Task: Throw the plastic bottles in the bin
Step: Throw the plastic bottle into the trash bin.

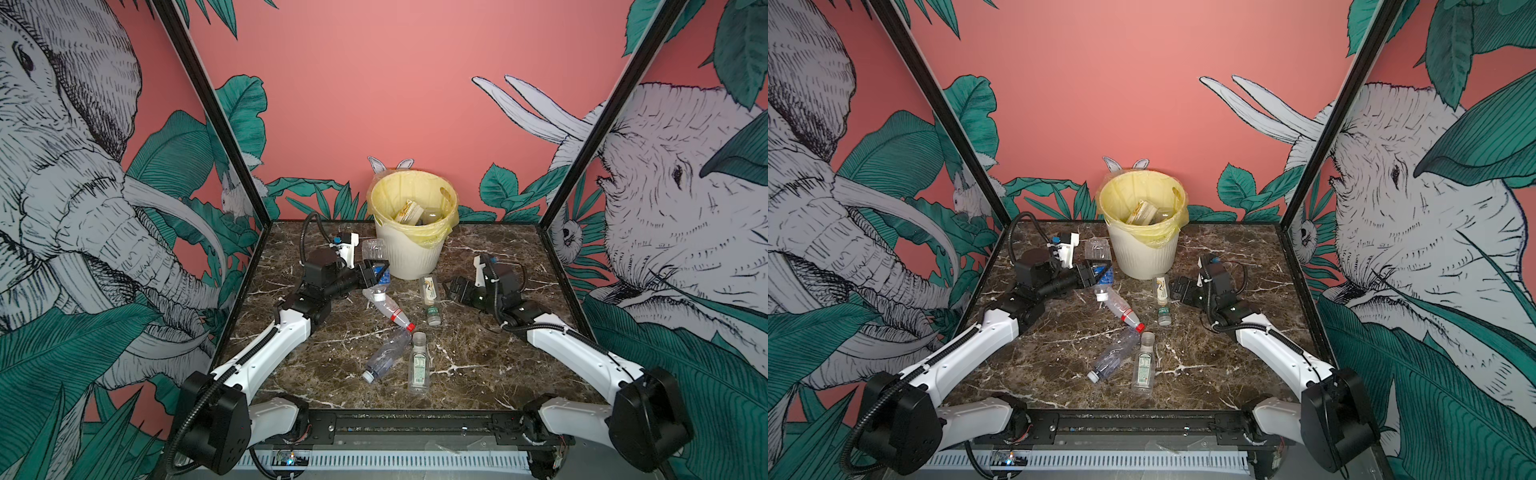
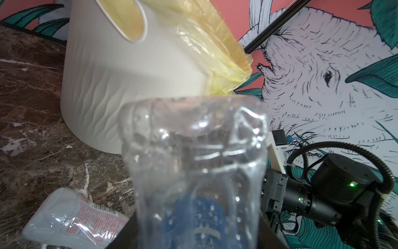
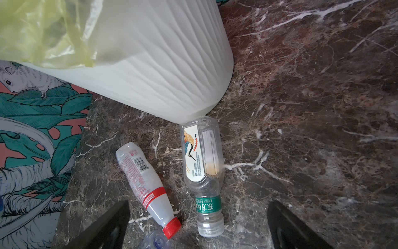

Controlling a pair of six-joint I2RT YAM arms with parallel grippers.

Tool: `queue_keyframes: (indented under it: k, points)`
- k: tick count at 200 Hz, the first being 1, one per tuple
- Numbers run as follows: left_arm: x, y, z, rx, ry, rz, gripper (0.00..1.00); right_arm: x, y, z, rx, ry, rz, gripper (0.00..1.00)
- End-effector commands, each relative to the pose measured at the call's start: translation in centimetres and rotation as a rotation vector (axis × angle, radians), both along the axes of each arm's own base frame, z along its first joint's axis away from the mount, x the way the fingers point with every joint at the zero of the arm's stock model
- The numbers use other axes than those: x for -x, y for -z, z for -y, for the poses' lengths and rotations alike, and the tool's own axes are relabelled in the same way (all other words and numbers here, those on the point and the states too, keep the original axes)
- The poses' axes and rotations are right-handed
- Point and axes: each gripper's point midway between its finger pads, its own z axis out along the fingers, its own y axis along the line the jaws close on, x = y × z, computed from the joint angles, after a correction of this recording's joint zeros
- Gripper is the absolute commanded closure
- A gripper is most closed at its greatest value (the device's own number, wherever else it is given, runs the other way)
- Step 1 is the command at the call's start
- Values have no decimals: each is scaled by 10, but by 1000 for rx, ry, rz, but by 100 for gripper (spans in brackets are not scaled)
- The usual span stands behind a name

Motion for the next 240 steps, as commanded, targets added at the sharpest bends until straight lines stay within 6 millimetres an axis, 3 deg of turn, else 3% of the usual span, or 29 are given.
queue_keyframes:
  k: [1, 42, 79, 107, 123, 132, 145, 157, 169, 183, 212, 240]
  points:
    - [4, -39, -2, 97, 7, 116, 43, -5, -12, -3, -9, -1, 27, 1]
    - [4, -56, -4, 123, -5, 164, 43, -6, -6, -3, -3, 1, 18, 1]
    - [-10, -97, -1, 106, -14, 209, 42, -7, -3, -5, -15, 2, 13, 1]
    - [-42, -131, 6, 72, -50, 237, 39, -6, -4, -6, -24, 0, 11, 1]
    - [-71, -152, 18, 101, -59, 240, 38, -5, -5, -5, -28, 4, 13, 1]
    - [-93, -153, 27, 106, -63, 206, 36, -4, -5, -5, -31, 7, 13, 1]
    - [-125, -151, 46, 113, -47, 162, 26, -4, -7, -4, -34, 11, 18, 1]
    - [-149, -145, 58, 93, -31, 111, 2, -3, -8, -3, -34, 13, 19, 1]
    - [-161, -149, 59, 65, -39, 92, 1, -2, -11, -1, -30, 17, 21, 1]
    - [-158, -171, 53, 18, -47, 135, 1, -1, -15, 2, -28, 27, 31, 1]
    - [-133, -218, 19, -54, -118, 238, 1, 1, -15, 7, -4, 36, 37, 1]
    - [-104, -236, -8, -79, -155, 289, 1, -1, -4, 7, 37, 24, 10, 1]
